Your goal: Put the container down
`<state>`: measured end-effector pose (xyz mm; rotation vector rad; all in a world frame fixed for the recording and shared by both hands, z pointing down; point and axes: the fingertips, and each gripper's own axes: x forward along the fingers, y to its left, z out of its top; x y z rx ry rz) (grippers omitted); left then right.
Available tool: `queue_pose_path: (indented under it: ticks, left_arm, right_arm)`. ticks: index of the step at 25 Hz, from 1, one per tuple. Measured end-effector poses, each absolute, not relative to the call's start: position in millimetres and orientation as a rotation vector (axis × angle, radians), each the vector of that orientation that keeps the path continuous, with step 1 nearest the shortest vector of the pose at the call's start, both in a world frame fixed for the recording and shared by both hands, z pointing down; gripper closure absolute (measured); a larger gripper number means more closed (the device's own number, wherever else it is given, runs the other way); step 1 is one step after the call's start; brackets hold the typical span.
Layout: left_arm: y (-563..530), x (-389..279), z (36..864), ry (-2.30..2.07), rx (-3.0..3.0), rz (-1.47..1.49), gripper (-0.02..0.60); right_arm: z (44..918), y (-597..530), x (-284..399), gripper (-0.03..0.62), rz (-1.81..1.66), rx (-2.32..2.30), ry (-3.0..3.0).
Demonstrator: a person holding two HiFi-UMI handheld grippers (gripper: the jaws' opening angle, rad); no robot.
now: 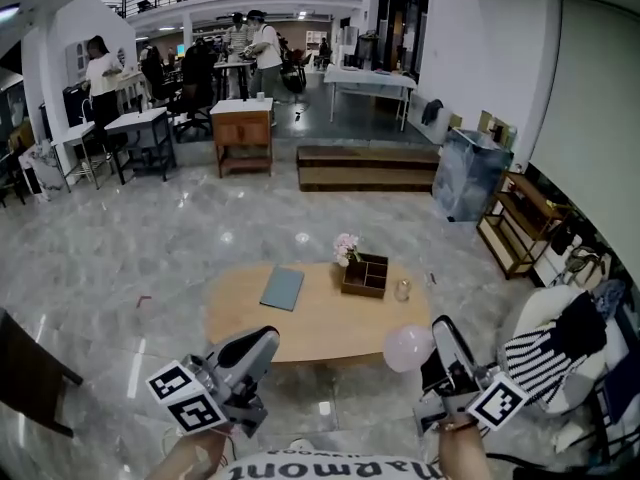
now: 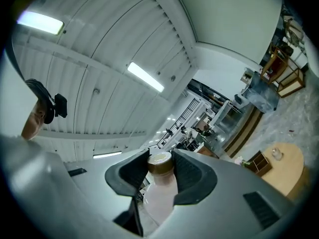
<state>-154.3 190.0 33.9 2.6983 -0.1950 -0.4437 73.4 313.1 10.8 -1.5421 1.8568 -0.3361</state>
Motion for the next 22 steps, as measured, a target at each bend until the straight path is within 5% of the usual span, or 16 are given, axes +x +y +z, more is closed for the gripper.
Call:
queue_pose_path:
  ticks: [22]
  left_arm:
    - [18.5,-50.4,162.9,-0.371,2.531,-0.223,0.566]
  right_arm:
    - [118.1,84.2,172.8,0.457,-0.686,-1.521,1.893]
